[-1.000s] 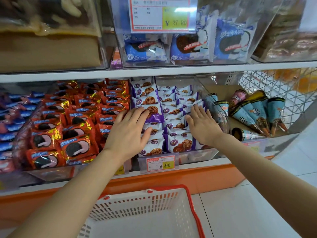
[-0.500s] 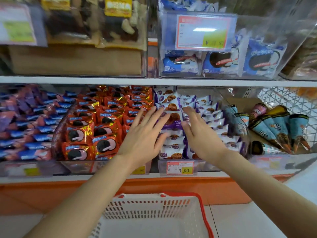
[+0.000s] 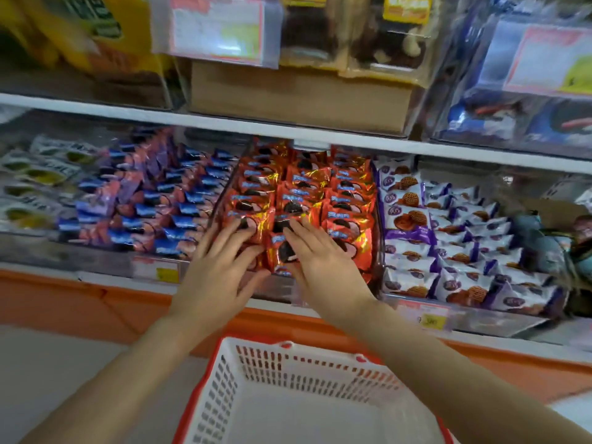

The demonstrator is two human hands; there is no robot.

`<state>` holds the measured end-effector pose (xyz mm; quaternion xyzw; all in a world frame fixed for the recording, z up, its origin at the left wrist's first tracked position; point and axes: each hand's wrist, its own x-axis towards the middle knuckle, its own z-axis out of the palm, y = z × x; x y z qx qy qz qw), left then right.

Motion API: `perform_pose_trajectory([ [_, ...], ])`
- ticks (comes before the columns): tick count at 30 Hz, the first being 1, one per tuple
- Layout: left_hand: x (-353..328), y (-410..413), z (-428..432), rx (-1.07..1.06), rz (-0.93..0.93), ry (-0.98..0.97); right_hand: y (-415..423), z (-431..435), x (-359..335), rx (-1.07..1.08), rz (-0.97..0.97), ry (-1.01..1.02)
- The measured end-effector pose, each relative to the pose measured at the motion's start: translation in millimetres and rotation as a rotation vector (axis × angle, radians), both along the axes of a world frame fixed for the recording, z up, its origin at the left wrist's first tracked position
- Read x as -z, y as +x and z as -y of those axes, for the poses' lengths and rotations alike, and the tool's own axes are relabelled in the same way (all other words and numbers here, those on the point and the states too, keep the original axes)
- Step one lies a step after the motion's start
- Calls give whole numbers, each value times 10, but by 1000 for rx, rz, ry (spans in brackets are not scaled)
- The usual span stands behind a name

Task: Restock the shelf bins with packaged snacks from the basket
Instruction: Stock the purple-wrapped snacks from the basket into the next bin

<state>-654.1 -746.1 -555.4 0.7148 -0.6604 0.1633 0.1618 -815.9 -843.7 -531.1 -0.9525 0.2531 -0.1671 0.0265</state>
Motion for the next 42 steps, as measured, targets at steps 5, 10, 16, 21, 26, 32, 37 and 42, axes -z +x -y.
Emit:
perform_pose_trajectory([
  [5, 64, -118, 106, -9, -48, -10, 50, -97, 181, 233, -41, -77],
  [10, -23, 12, 94, -45, -73, -58, 254, -91, 36, 188, -205, -128],
  [16, -104, 162, 206, -83, -28, 82, 601, 196, 48, 312, -225, -65],
  [21, -192, 112, 158, -39, 20, -21, 462, -18, -42, 227, 17, -18],
  [26, -111, -25, 114, 82, 52, -58, -30, -120, 149, 122, 126, -114],
  [32, -105, -110, 295, 56, 7, -14, 64, 66, 165, 162, 119, -64],
  [37, -179, 122, 249, 8, -37, -101, 158, 34, -62, 112, 180, 2],
  [42, -129, 504, 253, -190, -186, 38, 682, 652, -232, 315, -266, 156],
])
